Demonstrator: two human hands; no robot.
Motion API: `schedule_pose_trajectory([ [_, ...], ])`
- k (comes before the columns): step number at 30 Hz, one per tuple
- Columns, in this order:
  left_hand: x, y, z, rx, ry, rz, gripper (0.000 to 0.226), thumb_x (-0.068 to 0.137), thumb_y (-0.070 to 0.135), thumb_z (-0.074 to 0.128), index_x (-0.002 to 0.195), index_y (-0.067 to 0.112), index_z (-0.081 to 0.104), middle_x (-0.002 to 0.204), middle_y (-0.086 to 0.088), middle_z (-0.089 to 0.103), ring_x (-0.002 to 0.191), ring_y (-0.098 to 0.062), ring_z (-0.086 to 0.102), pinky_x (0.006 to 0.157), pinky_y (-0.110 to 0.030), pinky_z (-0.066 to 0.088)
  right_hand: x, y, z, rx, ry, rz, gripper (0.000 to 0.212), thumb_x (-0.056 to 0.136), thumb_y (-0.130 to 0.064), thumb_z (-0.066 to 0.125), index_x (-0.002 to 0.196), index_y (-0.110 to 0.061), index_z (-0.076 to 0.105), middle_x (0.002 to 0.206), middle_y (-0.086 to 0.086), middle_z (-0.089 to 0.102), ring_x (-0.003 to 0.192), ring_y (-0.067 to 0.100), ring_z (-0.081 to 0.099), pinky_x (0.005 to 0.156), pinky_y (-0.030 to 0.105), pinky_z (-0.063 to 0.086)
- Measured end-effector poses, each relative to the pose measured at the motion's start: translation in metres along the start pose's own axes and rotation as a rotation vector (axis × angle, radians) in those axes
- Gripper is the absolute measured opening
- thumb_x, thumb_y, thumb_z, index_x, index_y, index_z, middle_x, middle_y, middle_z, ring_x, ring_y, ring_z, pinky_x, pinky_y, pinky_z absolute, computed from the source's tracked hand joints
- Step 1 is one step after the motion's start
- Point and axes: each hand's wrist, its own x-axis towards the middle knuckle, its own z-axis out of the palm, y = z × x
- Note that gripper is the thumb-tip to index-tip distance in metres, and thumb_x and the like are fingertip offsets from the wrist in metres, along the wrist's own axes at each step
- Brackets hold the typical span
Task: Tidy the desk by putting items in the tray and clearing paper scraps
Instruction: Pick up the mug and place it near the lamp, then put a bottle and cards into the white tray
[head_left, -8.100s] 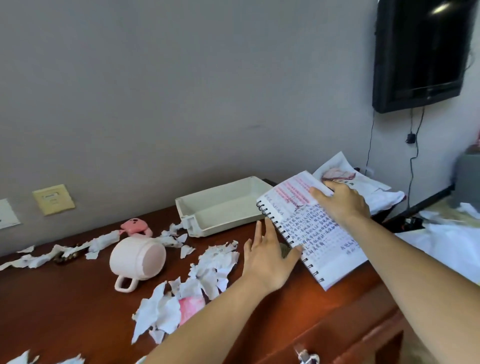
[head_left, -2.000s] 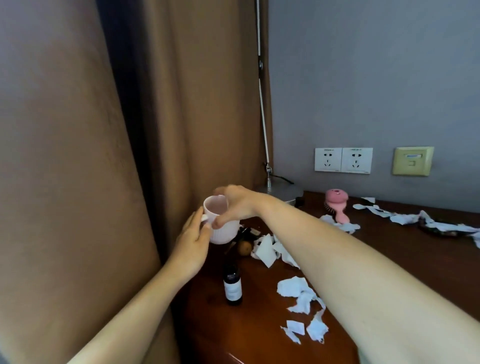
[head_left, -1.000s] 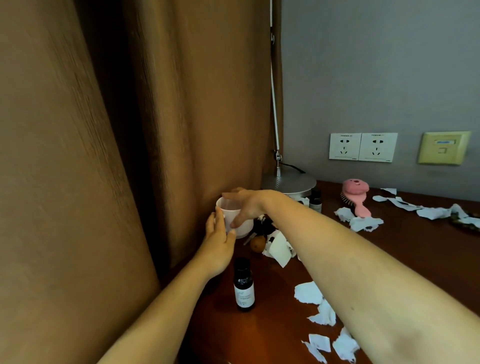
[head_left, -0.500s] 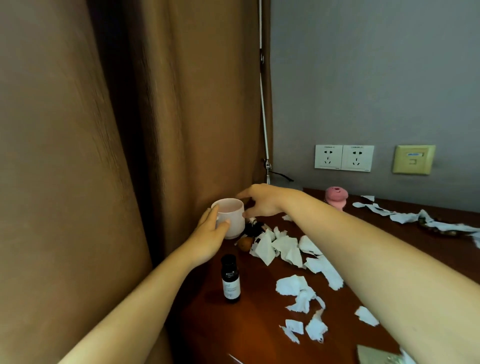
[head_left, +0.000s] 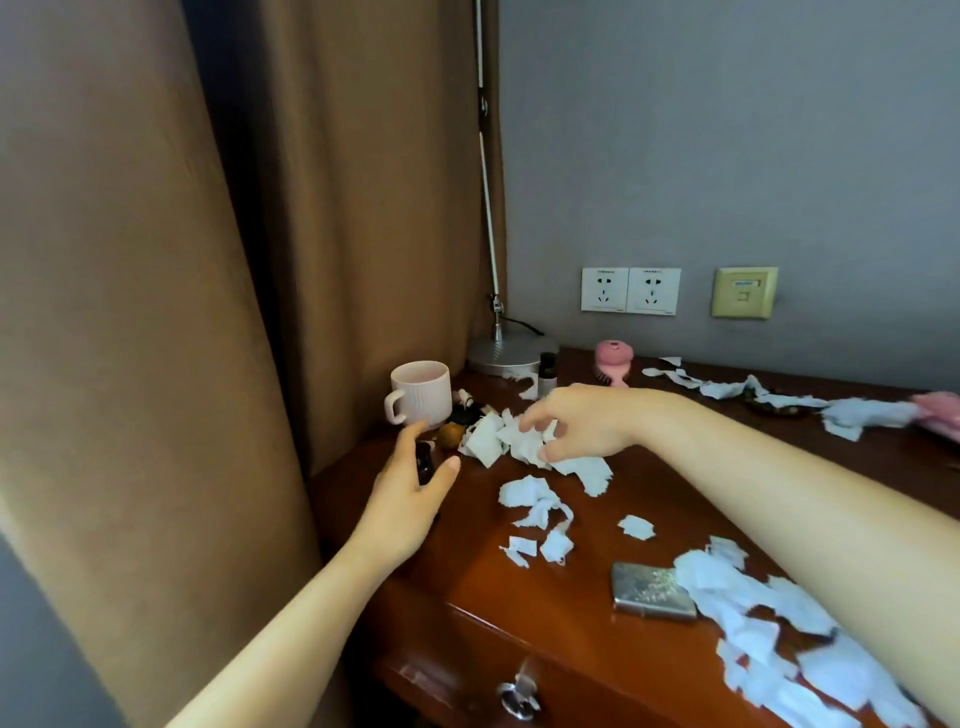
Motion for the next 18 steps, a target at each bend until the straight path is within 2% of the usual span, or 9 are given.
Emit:
schedule_pose_trajectory([
  [1, -0.004, -0.002, 0.003, -0.009, 0.029, 0.003, 0.050, 0.097, 0.030, 0.047, 0.143, 0.027, 0.028, 0.133, 0.001, 0.052, 0.111, -0.008, 0.052, 0.094, -0.017, 0.040, -0.011, 0.001, 0.007, 0.006, -0.018, 0.004, 0.050, 0.095, -0.028, 0.053, 0.142, -0.020, 0.040, 0.142, 0.003, 0.047, 0.124, 0.020, 0.050, 0.101, 0.031, 0.041],
  [2, -0.007, -0.003, 0.006, -0.010, 0.063, 0.011, 0.046, 0.098, 0.027, 0.044, 0.142, 0.027, 0.029, 0.115, 0.006, 0.059, 0.093, -0.001, 0.054, 0.081, -0.008, 0.042, -0.020, 0.002, 0.013, 0.005, -0.033, 0.003, 0.049, 0.094, -0.029, 0.053, 0.141, -0.021, 0.040, 0.142, 0.002, 0.047, 0.124, 0.019, 0.050, 0.101, 0.031, 0.041],
  [3, -0.010, -0.004, 0.010, -0.011, 0.092, 0.020, 0.042, 0.099, 0.025, 0.042, 0.140, 0.027, 0.032, 0.095, 0.014, 0.057, 0.078, 0.002, 0.051, 0.068, -0.003, 0.042, -0.032, 0.003, 0.019, 0.002, -0.046, 0.005, 0.049, 0.094, -0.030, 0.053, 0.141, -0.022, 0.041, 0.141, 0.001, 0.048, 0.123, 0.019, 0.050, 0.101, 0.031, 0.042],
  [5, -0.015, -0.005, 0.016, -0.021, 0.134, 0.033, 0.036, 0.100, 0.023, 0.039, 0.136, 0.027, 0.036, 0.078, 0.020, 0.049, 0.067, 0.004, 0.048, 0.059, -0.005, 0.042, -0.052, 0.004, 0.029, 0.014, -0.070, 0.014, 0.049, 0.093, -0.031, 0.054, 0.140, -0.024, 0.041, 0.140, -0.001, 0.049, 0.122, 0.017, 0.052, 0.100, 0.030, 0.044],
  [8, -0.022, -0.003, 0.026, -0.046, 0.125, 0.062, 0.036, 0.100, 0.025, 0.037, 0.136, 0.029, 0.036, 0.084, 0.017, 0.055, 0.076, 0.000, 0.055, 0.069, -0.009, 0.042, -0.078, 0.003, 0.041, 0.045, -0.094, 0.022, 0.050, 0.092, -0.033, 0.055, 0.140, -0.028, 0.041, 0.139, -0.004, 0.050, 0.121, 0.013, 0.052, 0.100, 0.028, 0.045],
  [11, -0.033, -0.001, 0.033, -0.059, 0.071, 0.065, 0.037, 0.099, 0.030, 0.037, 0.135, 0.033, 0.034, 0.114, 0.003, 0.062, 0.106, -0.011, 0.060, 0.091, -0.026, 0.047, -0.099, -0.003, 0.049, 0.042, -0.084, 0.032, 0.054, 0.091, -0.036, 0.056, 0.142, -0.032, 0.038, 0.145, -0.006, 0.044, 0.128, 0.013, 0.047, 0.103, 0.029, 0.043],
  [12, -0.038, -0.001, 0.034, -0.055, 0.068, 0.079, 0.037, 0.099, 0.030, 0.037, 0.135, 0.034, 0.033, 0.117, 0.001, 0.062, 0.110, -0.014, 0.060, 0.095, -0.030, 0.047, -0.104, -0.005, 0.053, 0.005, -0.074, 0.047, 0.056, 0.091, -0.037, 0.056, 0.143, -0.032, 0.036, 0.148, -0.006, 0.041, 0.131, 0.015, 0.044, 0.105, 0.031, 0.042],
  [15, -0.048, 0.000, 0.034, -0.061, 0.074, 0.121, 0.036, 0.099, 0.027, 0.037, 0.135, 0.035, 0.034, 0.113, 0.003, 0.062, 0.108, -0.014, 0.062, 0.094, -0.029, 0.047, -0.113, -0.011, 0.064, -0.142, -0.048, 0.112, 0.060, 0.090, -0.035, 0.057, 0.145, -0.028, 0.034, 0.144, 0.000, 0.046, 0.125, 0.022, 0.050, 0.097, 0.033, 0.048],
  [18, -0.047, -0.001, 0.032, -0.099, 0.039, 0.126, 0.035, 0.099, 0.028, 0.038, 0.133, 0.038, 0.035, 0.111, 0.006, 0.060, 0.106, -0.013, 0.063, 0.096, -0.033, 0.048, -0.109, -0.013, 0.072, -0.226, -0.037, 0.119, 0.050, 0.091, -0.029, 0.055, 0.139, -0.025, 0.041, 0.131, 0.004, 0.055, 0.112, 0.025, 0.056, 0.088, 0.036, 0.052],
])
